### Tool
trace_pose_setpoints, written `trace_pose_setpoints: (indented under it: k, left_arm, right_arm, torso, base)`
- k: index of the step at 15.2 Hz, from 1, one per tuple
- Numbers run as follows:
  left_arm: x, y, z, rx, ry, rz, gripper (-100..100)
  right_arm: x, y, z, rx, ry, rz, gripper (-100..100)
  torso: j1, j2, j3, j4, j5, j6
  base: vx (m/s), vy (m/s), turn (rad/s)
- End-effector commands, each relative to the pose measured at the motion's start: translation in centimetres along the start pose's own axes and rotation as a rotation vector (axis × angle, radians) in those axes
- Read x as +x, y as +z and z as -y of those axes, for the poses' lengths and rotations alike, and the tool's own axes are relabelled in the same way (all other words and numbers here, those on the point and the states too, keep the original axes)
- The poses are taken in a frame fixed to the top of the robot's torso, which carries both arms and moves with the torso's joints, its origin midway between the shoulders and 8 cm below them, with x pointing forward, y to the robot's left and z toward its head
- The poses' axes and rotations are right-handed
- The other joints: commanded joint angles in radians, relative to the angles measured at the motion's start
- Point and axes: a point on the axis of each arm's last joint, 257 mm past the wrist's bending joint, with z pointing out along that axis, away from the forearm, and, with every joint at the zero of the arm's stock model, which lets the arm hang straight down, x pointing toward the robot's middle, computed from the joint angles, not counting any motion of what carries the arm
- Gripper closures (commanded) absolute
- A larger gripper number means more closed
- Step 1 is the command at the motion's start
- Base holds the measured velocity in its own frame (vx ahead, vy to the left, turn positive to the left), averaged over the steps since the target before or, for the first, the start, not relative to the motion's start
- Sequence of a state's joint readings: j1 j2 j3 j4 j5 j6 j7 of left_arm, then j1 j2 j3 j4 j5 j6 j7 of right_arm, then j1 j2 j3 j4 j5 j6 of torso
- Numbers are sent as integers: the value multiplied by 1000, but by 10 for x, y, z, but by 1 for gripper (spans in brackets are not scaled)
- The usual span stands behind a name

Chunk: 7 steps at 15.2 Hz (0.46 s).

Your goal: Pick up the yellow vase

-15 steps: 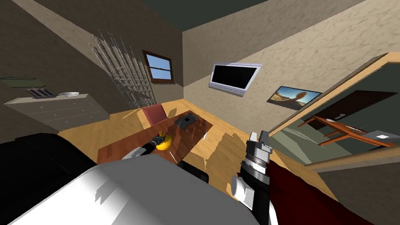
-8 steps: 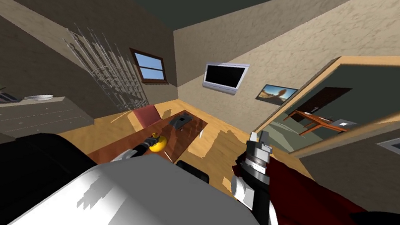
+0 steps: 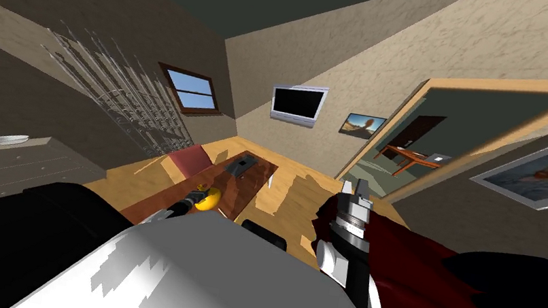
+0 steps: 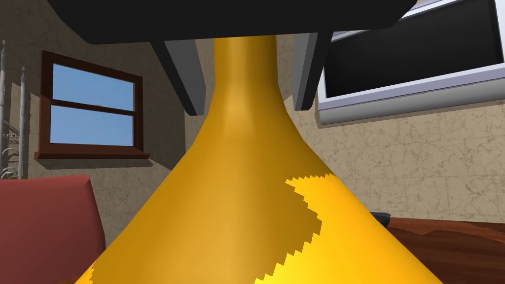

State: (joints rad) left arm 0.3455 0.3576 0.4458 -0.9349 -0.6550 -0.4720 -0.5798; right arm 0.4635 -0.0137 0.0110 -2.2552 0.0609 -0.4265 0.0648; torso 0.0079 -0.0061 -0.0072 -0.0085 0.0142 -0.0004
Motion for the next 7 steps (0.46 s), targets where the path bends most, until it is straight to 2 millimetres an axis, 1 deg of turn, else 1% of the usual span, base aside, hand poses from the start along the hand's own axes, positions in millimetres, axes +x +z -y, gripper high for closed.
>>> trace_pose_setpoints:
  k: [1, 2, 3, 4, 5, 6, 7]
  left_arm:
    - [3, -1, -6, -6, -3, -2, 100]
    - [-1, -7, -25, -26, -12, 10, 100]
    - [-4, -14, -45, -48, -22, 22, 100]
    - [2, -16, -47, -54, -26, 10, 100]
    - [-5, -22, -65, -74, -34, 30, 100]
    - [0, -24, -67, -79, -38, 19, 100]
    - [-1, -20, -58, -68, -32, 19, 100]
  right_arm:
    - [0, 0, 0, 0, 0, 0, 0]
    - [0, 0, 0, 0, 0, 0, 0]
    - [0, 0, 0, 0, 0, 0, 0]
    - [0, 0, 0, 0, 0, 0, 0]
    - [0, 0, 0, 0, 0, 0, 0]
    - [0, 0, 0, 0, 0, 0, 0]
    - [0, 0, 0, 0, 0, 0, 0]
  torso:
    - [0, 0, 0, 0, 0, 0]
    - [1, 0, 0, 0, 0, 0]
    - [2, -1, 0, 0, 0, 1]
    - [1, -1, 0, 1, -1, 1]
    - [1, -1, 0, 0, -1, 1]
    - [0, -1, 0, 1, -1, 1]
    - [0, -2, 0, 1, -2, 1]
  base:
    - [-4, -28, 18]
    - [-6, -52, -160]
    - [-10, -98, -312]
    - [-2, -90, -208]
    - [5, -93, -197]
    - [9, -87, -150]
    - [5, -44, -28]
